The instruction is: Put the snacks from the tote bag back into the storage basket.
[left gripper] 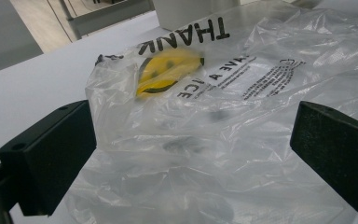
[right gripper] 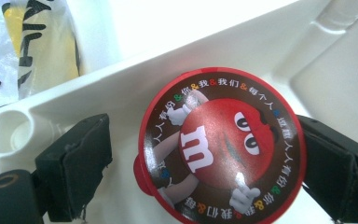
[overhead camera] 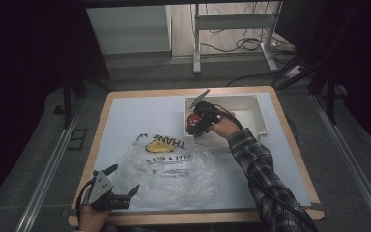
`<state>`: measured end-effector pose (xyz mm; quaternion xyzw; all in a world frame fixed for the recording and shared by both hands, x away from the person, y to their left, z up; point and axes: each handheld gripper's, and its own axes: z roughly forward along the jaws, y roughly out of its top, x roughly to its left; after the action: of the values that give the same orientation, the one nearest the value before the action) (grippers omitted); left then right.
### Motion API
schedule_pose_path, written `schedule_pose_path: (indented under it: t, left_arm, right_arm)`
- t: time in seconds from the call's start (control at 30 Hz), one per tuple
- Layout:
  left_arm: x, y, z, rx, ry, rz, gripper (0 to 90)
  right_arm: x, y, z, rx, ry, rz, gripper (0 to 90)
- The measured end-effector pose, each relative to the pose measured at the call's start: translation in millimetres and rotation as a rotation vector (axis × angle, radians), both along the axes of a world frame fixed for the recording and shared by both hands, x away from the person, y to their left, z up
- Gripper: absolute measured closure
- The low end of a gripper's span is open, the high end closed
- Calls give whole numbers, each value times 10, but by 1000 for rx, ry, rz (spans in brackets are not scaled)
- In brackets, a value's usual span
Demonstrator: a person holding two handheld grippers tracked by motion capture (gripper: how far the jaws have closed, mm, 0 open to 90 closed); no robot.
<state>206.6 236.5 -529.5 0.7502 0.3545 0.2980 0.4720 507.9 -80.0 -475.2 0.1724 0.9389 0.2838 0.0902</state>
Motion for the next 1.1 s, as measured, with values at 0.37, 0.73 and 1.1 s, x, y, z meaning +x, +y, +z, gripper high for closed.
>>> schedule_pose_path:
  t: [0.37, 0.73, 1.1]
  left_arm:
    - [1, 0, -1, 1, 0, 0, 1]
    - [2, -1, -2, 3, 2, 1, 1]
    - [1, -2, -3, 4, 2, 2, 1]
  right_arm:
    - [-47, -42, 46, 13, -26, 2, 91]
    - [-95, -89, 112, 32, -47, -4, 89]
    - [-181, -121, 205, 55, -66, -1, 89]
